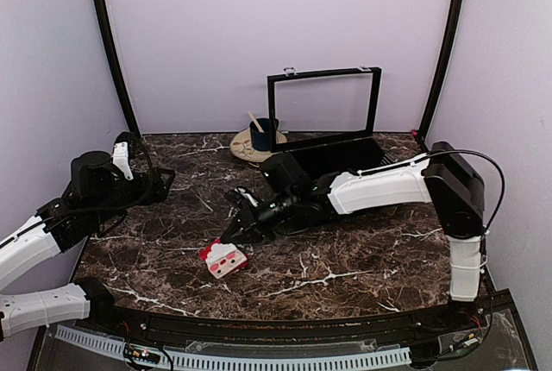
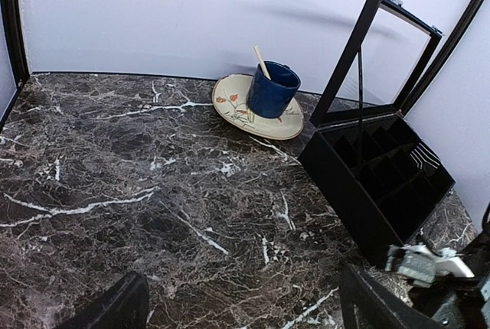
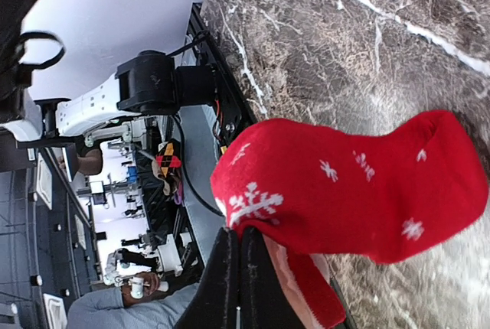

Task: Roll the socks
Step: Place the sock at the center of the board.

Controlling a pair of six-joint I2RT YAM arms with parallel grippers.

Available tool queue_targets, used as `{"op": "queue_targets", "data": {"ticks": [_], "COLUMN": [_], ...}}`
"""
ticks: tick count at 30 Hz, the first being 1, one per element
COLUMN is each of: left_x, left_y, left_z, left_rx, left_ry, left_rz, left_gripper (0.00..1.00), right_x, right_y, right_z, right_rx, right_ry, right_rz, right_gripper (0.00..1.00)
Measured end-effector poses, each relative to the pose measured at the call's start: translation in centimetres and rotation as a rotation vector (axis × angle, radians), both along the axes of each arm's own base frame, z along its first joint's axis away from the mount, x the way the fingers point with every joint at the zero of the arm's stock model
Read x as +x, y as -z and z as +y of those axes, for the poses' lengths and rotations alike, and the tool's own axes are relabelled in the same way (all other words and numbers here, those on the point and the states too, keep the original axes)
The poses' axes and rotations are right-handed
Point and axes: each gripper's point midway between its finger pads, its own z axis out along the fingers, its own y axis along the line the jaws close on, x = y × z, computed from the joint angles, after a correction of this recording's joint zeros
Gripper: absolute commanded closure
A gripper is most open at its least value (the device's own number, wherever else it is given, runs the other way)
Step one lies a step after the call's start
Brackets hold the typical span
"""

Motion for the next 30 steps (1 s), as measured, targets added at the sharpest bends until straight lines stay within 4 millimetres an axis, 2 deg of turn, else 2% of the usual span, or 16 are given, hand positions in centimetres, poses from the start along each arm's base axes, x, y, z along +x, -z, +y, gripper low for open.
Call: {"op": "queue_targets", "data": {"ticks": [3, 6, 9, 13, 16, 20, 25, 30], "left_x": [0.0, 0.2, 0.5, 0.9, 1.1, 1.5, 1.7, 1.5], "left_y": [0.1, 0.4, 1.0, 1.9, 2.6, 3.2, 4.3, 4.4], "left_z": [0.1, 0.1, 0.0, -0.3, -0.6, -1.5, -2.4, -2.7], "left_rx": [0.004, 0.014, 0.036, 0.070, 0.088, 0.100, 0.115, 0.107], "left_ry": [-0.005, -0.011, -0.011, -0.001, 0.013, 0.052, 0.095, 0.115], "left_rz": [0.001, 0.009, 0.026, 0.048, 0.063, 0.072, 0.099, 0.104], "left_gripper": [0.12, 0.12, 0.12, 0.12, 0.11, 0.11, 0.11, 0.11], "right_x": [1.1, 3.0, 6.4, 10.5, 13.0, 14.3, 14.4, 14.4], "right_y": [2.2, 3.3, 3.3, 2.3, 2.0, 3.6, 5.6, 5.7], "right_z": [1.5, 2.6, 3.5, 4.3, 4.7, 5.5, 5.6, 5.5], "right_rx": [-0.007, -0.001, 0.028, 0.084, 0.115, 0.118, 0.093, 0.086], "right_ry": [-0.001, 0.024, 0.072, 0.123, 0.153, 0.168, 0.172, 0.164], "right_rz": [0.053, 0.073, 0.067, 0.044, 0.029, 0.043, 0.071, 0.055], "right_gripper": [1.00, 1.00, 1.00, 1.00, 0.93, 0.80, 0.80, 0.80]}}
